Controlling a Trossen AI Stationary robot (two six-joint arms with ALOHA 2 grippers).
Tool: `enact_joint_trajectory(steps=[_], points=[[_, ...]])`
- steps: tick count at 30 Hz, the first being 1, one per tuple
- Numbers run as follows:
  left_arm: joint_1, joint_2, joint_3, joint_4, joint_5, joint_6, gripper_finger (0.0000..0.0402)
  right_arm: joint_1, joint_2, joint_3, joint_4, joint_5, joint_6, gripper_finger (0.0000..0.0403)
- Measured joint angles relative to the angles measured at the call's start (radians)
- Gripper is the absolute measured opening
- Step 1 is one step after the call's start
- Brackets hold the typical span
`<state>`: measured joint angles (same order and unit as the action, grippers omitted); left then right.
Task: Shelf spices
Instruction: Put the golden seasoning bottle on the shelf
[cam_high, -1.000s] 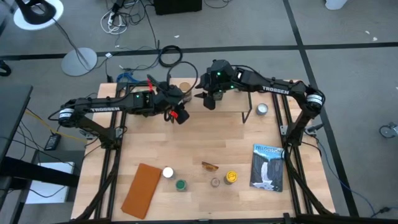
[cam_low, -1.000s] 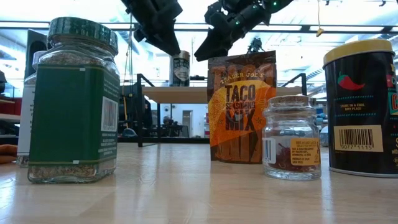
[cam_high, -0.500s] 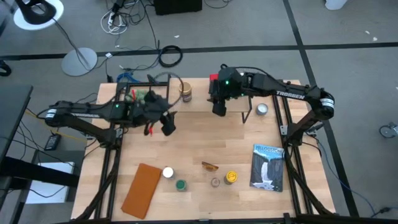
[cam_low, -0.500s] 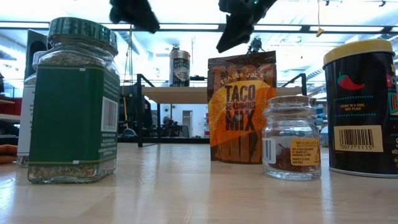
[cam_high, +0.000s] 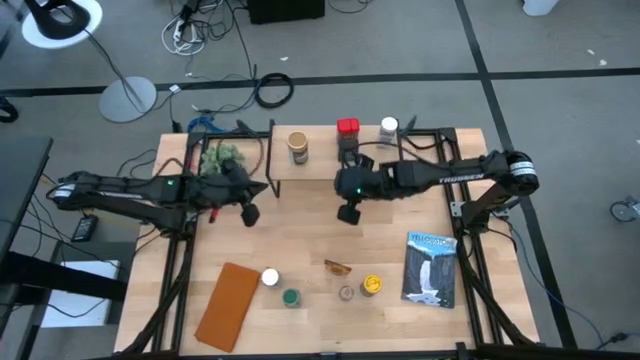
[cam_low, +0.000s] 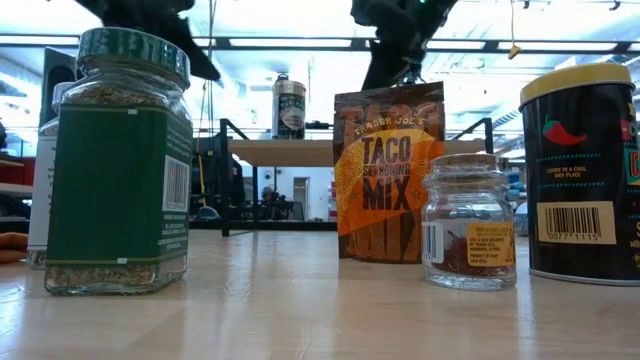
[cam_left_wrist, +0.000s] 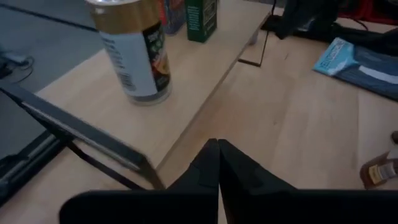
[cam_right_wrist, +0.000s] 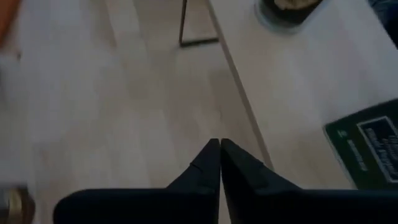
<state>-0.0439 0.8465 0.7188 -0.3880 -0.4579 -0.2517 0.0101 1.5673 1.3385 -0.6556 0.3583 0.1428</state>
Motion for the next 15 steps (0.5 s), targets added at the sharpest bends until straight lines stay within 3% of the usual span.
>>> enact_joint_trajectory(steps=[9,15], points=[[0.129,-0.196,-0.108,-0.016,0.277,0.12,0.0001,0.046,0.002,-0.183,0.627,0.151,-0.006,0.0004],[0.149,-0.207,-0.166,0.049,0.362,0.086,0.0001,0.032,0.013,-0.219,0.704,0.184,0.1,0.0002]])
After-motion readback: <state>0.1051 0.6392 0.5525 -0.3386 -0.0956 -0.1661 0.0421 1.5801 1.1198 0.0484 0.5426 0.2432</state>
